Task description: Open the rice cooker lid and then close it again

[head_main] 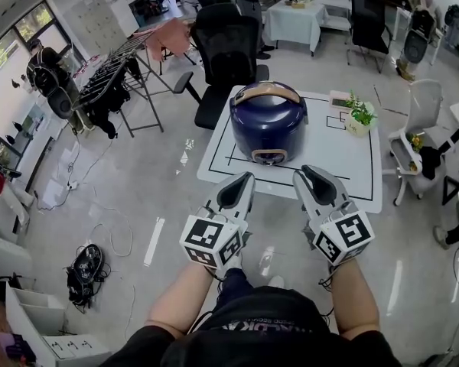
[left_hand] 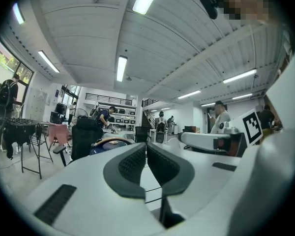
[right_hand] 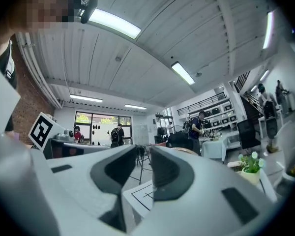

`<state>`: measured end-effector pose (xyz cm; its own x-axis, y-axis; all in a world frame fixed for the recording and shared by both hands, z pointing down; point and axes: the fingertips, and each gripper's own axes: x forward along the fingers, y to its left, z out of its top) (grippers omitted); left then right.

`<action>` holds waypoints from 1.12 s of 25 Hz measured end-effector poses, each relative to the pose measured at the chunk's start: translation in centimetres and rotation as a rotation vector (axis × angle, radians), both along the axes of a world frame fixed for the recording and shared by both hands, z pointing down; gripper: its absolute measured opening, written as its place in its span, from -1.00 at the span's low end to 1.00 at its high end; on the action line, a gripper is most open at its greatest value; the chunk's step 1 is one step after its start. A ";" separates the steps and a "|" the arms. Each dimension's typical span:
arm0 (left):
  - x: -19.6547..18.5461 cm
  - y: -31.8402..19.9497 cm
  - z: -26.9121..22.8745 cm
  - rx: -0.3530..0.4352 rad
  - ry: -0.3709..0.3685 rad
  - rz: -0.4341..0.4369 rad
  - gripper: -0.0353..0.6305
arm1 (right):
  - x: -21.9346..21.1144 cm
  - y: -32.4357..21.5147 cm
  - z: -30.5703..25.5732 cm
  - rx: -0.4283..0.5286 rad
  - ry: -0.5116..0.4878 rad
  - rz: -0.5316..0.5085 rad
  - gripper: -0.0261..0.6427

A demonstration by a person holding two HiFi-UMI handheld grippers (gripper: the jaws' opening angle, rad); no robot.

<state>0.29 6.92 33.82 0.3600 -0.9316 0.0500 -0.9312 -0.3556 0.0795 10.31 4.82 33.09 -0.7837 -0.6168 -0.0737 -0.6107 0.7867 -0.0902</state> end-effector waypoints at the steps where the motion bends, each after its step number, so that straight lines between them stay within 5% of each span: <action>1: -0.2 -0.3 0.0 0.001 0.001 -0.006 -0.83 | -0.2 -0.3 0.1 0.006 0.009 0.001 -0.56; 3: -0.5 -1.2 0.1 0.003 -0.006 -0.011 -0.28 | -0.6 -1.0 0.1 0.034 0.044 0.008 -0.24; 5: -0.8 -2.3 0.2 0.005 -0.017 -0.011 -0.09 | -1.0 -1.9 0.2 0.062 0.075 0.015 -0.22; 28: -7.2 -15.5 -0.1 0.015 0.027 0.098 -0.06 | -6.4 -14.4 0.1 0.071 0.206 0.159 -0.22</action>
<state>-6.93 -8.62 33.70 0.4505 -0.8924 0.0256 -0.8895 -0.4462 0.0982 3.91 -9.59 33.18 -0.6800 -0.7326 0.0299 -0.7271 0.6790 0.1011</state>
